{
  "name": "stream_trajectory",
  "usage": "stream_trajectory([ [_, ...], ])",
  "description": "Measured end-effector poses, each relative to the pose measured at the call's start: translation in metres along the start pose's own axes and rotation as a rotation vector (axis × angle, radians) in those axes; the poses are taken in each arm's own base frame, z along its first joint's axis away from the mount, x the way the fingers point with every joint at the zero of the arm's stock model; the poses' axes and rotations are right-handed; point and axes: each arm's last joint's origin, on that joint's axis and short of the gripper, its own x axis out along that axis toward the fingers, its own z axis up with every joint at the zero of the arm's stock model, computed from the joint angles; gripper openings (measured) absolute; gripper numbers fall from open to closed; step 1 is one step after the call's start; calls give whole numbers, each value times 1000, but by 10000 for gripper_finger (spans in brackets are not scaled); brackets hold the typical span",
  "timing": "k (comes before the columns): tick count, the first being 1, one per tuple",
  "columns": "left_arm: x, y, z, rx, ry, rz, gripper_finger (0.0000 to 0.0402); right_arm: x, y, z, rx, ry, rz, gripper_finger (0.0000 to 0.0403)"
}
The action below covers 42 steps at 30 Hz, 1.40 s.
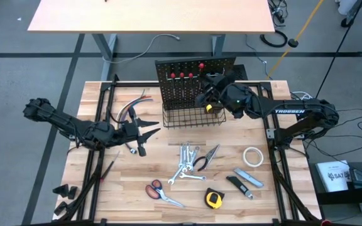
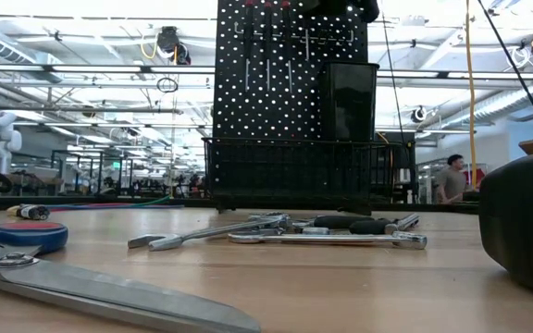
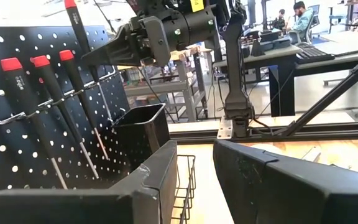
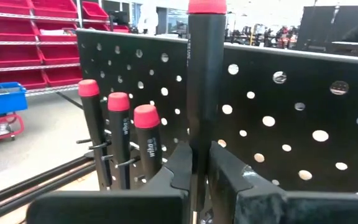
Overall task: Hang tools onto peg board
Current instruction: Hang the nut driver on the pegboard
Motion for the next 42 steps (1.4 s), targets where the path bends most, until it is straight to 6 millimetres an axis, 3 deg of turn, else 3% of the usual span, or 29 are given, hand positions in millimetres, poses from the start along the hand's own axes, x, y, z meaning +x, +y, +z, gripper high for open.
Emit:
stream_trajectory([
  [15, 0, 0, 0, -5, 0, 0, 111, 15, 3, -15, -33, 32, -60, 17],
  [27, 0, 0, 0, -3, 2, -1, 111, 15, 4, -16, -62, 37, -55, 120],
  [36, 0, 0, -1, 5, 13, -3, 111, 9, 2, -10, -124, 28, -56, 143],
  [42, 0, 0, -2, 8, 18, -4, 111, -4, 0, -1, -170, 14, -149, 155],
])
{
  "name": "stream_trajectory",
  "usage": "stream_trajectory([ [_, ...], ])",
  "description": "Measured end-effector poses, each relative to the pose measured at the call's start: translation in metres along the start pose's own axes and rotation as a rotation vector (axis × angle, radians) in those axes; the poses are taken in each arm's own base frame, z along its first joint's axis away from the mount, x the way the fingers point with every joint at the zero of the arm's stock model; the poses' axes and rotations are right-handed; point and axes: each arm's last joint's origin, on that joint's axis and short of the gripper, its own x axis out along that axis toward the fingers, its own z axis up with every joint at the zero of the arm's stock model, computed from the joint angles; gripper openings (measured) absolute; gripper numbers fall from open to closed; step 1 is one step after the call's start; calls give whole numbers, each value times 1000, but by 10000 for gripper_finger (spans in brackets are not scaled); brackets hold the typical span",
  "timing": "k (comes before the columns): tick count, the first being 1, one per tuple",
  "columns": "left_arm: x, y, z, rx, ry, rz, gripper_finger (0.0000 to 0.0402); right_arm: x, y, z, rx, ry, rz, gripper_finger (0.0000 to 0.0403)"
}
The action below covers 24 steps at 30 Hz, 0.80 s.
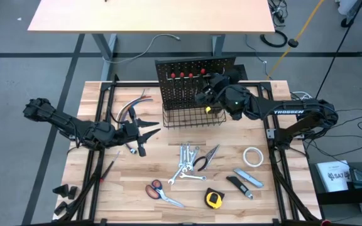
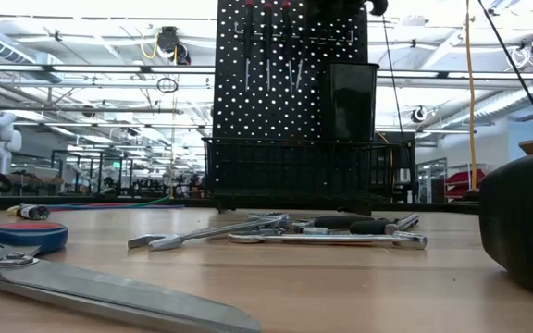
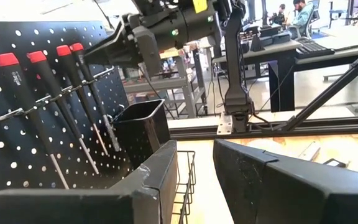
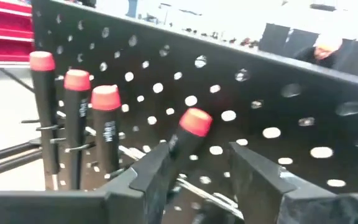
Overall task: Hang tools onto peg board
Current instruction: Hang the nut driver on the pegboard
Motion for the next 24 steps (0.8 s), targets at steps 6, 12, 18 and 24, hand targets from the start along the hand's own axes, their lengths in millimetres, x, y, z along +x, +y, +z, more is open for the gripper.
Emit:
stream_trajectory([
  [6, 0, 0, 0, 2, 2, -1, 111, -16, -2, 9, 18, -19, 33, 173],
  [12, 0, 0, 0, 0, 3, -1, 111, -30, -3, 14, 6, -22, 70, 180],
  [18, 0, 0, 0, 0, 3, -1, 111, -46, -6, 22, 13, -48, 113, 181],
  [24, 0, 0, -1, 1, 6, -2, 111, -67, 0, 25, 25, -51, 209, 181],
])
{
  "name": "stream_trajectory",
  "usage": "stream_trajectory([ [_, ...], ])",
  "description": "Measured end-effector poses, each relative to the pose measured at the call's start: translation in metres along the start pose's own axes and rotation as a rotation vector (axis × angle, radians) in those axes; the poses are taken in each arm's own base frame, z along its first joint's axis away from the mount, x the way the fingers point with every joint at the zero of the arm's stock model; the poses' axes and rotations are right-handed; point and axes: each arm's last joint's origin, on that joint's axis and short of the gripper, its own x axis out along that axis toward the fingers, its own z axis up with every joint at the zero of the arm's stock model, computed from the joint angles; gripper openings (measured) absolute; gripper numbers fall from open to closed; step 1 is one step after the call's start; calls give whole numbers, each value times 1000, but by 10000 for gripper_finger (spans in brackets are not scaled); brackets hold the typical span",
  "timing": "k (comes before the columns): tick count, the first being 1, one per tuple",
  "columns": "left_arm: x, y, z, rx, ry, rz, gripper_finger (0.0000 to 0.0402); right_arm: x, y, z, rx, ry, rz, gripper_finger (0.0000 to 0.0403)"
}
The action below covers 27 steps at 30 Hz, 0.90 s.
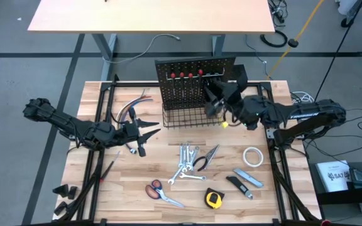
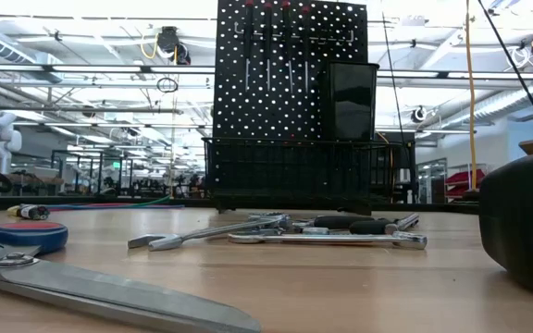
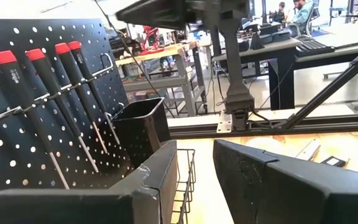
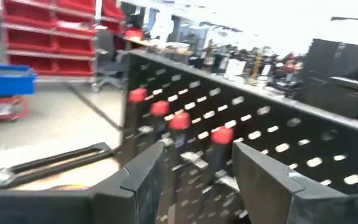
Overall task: Hang tools onto peg board
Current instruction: Hang the nut driver on the pegboard
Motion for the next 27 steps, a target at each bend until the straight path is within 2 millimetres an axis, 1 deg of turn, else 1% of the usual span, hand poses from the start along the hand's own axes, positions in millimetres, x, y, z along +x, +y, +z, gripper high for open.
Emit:
stream_trajectory([
  [5, 0, 0, -2, -13, 15, -3, 111, -16, 14, -11, -6, 85, 95, 181],
  [10, 0, -1, -3, -31, 25, -5, 111, -29, 27, -26, 20, 214, 310, 180],
  [13, 0, -1, -5, -49, 48, -9, 111, -33, 36, -37, 34, 313, 432, 180],
  [15, 0, -2, -9, -82, 84, -12, 111, -34, 44, -44, 37, 363, 478, 180],
  [19, -5, -7, -27, -199, 254, -55, 111, -32, 64, -61, -5, 431, 536, 180],
  [22, -13, -10, -45, -313, 446, -92, 111, -29, 79, -75, -58, 470, 581, 180],
  [27, -30, -10, -71, -568, 783, -13, 111, -18, 104, -100, -148, 510, 615, 180],
])
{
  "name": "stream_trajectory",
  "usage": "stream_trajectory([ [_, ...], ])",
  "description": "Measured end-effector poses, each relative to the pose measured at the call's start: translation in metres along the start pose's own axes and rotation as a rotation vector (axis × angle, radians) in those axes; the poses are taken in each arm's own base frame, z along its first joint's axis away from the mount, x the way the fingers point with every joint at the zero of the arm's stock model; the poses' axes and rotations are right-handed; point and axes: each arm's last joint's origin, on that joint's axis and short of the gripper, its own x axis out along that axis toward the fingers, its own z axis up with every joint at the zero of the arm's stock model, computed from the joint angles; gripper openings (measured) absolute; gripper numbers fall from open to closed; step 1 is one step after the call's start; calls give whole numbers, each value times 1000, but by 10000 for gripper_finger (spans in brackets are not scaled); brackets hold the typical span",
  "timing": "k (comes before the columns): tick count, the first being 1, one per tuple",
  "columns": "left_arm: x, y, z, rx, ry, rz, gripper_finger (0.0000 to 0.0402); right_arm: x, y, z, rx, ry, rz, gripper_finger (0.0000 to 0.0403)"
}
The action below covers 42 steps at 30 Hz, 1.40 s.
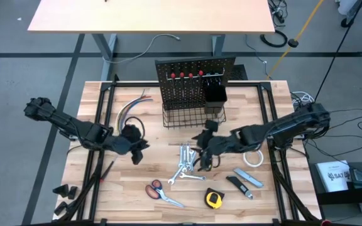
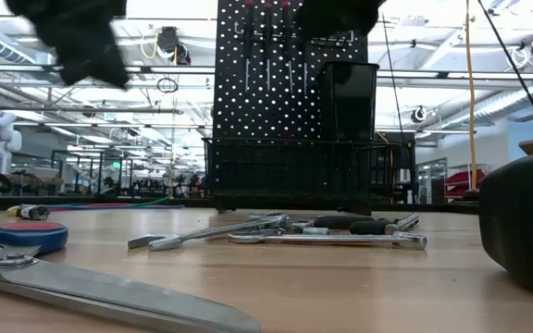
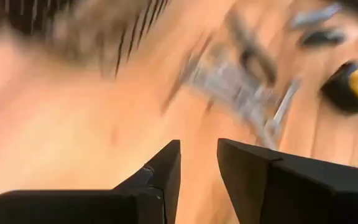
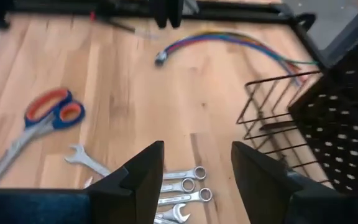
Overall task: Hang tools onto peg board
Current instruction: Hang the nut driver on the pegboard
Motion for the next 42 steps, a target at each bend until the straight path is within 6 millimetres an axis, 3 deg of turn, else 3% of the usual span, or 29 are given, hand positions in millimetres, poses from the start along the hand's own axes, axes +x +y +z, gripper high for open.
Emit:
stream_trajectory([
  [7, 2, 8, -21, -182, 230, 119, 111, 27, 9, -13, -85, 79, 94, 180],
  [25, 27, 9, -67, -252, 695, 479, 111, 29, 12, -14, -88, 88, 146, 180],
  [35, 41, 10, -77, -195, 769, 573, 111, 29, 12, -13, -86, 83, 146, 180],
  [42, 35, 32, -92, -212, 806, 591, 111, 29, 12, -14, -87, 84, 146, 180],
])
